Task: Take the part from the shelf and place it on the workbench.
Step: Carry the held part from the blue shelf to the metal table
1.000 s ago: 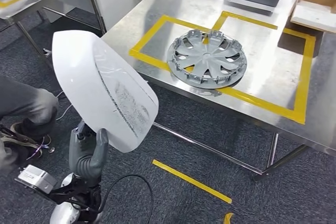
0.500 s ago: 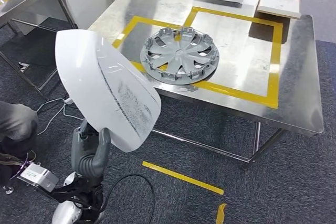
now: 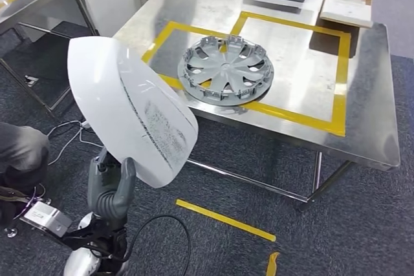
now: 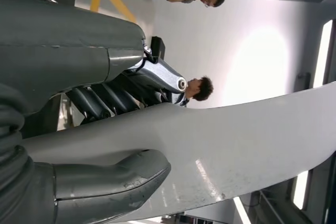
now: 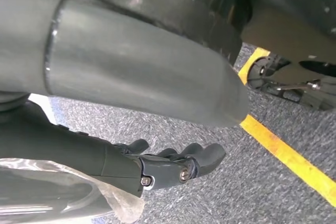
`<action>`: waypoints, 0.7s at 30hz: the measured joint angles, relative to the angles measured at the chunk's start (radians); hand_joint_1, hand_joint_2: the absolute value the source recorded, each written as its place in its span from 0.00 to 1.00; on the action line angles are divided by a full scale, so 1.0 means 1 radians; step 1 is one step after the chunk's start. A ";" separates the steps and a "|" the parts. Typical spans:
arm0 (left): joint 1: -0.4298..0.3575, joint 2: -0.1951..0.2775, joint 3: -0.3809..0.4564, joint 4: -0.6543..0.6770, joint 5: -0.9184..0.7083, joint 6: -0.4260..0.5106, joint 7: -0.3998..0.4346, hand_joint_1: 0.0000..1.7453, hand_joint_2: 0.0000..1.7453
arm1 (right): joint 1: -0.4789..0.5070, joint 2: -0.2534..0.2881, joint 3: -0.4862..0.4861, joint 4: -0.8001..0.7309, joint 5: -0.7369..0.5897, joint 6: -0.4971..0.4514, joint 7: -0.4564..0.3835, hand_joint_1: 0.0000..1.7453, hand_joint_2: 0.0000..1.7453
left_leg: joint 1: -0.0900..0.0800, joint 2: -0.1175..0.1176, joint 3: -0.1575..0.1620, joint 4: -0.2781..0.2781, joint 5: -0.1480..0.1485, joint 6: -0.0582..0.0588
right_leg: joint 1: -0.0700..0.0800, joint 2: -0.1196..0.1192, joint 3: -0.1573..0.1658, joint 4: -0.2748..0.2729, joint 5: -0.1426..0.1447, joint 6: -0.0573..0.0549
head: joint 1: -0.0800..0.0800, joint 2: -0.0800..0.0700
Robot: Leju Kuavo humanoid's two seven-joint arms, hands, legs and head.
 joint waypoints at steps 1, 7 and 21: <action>0.000 -0.001 0.000 0.000 0.000 0.000 0.000 1.00 1.00 | 0.000 0.000 -0.001 0.000 0.000 0.000 0.000 0.00 0.00 | 0.002 0.000 0.001 -0.004 0.003 0.001 | -0.002 0.006 -0.027 0.054 -0.030 0.004 | 0.001 0.000; 0.004 -0.001 0.001 0.000 0.001 -0.001 0.000 1.00 1.00 | 0.005 -0.001 -0.003 0.000 0.006 -0.005 -0.002 0.00 0.00 | 0.014 -0.003 0.007 0.004 -0.009 -0.018 | -0.016 0.004 -0.045 0.095 -0.006 0.030 | 0.003 0.000; 0.008 0.002 0.003 -0.001 0.006 0.000 -0.002 1.00 1.00 | 0.002 0.003 -0.007 -0.002 0.017 -0.009 -0.010 0.00 0.00 | -0.005 -0.060 -0.171 0.319 -0.095 -0.023 | 0.013 0.037 0.065 -0.026 -0.023 -0.057 | -0.012 0.000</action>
